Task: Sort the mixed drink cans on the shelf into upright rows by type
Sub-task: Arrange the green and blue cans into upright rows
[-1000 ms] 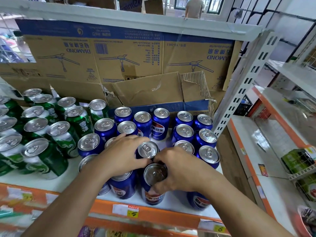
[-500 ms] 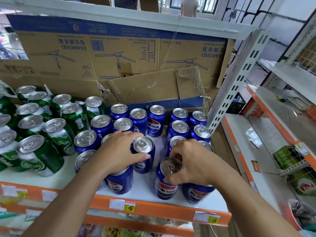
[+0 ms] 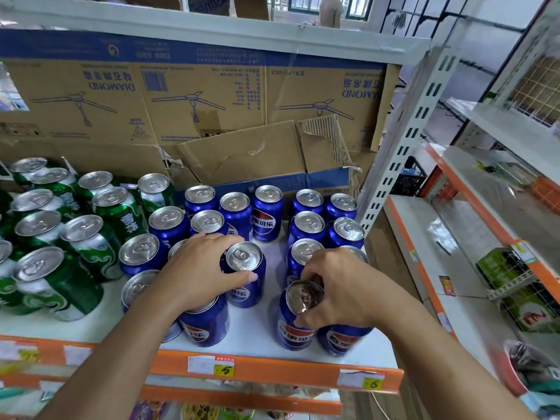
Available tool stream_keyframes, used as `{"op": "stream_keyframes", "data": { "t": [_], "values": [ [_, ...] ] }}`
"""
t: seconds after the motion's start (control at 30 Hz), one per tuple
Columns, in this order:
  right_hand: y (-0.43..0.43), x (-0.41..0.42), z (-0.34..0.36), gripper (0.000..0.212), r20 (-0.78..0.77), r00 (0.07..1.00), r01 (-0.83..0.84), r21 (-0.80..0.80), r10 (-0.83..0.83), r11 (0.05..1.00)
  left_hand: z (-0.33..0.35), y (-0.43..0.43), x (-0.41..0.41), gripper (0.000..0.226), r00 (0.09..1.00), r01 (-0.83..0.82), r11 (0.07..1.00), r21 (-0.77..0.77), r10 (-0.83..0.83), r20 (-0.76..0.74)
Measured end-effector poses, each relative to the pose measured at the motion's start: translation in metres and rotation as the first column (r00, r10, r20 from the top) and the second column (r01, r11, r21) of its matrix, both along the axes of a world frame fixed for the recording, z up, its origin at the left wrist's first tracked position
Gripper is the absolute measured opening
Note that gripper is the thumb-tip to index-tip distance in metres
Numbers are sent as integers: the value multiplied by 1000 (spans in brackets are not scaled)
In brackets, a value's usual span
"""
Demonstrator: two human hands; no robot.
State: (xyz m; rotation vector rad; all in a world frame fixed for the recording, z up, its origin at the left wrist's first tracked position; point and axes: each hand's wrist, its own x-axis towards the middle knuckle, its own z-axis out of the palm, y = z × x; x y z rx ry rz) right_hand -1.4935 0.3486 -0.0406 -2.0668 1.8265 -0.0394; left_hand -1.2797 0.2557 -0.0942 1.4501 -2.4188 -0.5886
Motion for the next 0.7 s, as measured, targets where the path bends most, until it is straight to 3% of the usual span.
{"op": "stream_keyframes", "data": {
  "t": [0.37, 0.47, 0.57, 0.7],
  "values": [
    [0, -8, 2, 55, 58, 998, 0, 17, -1, 1000, 1, 2, 0, 75, 999, -17, 1000, 19, 16, 28],
    [9, -22, 5, 63, 92, 993, 76, -13, -74, 997, 2, 5, -1, 79, 1000, 14, 999, -51, -13, 9],
    [21, -36, 5, 63, 87, 987, 135, -26, -132, 991, 9, 17, -7, 79, 988, 127, 975, -181, -140, -58],
    [31, -39, 3, 65, 17, 987, 158, 19, -159, 987, 19, 38, -32, 87, 934, 350, 936, -27, -347, 83]
  ]
}}
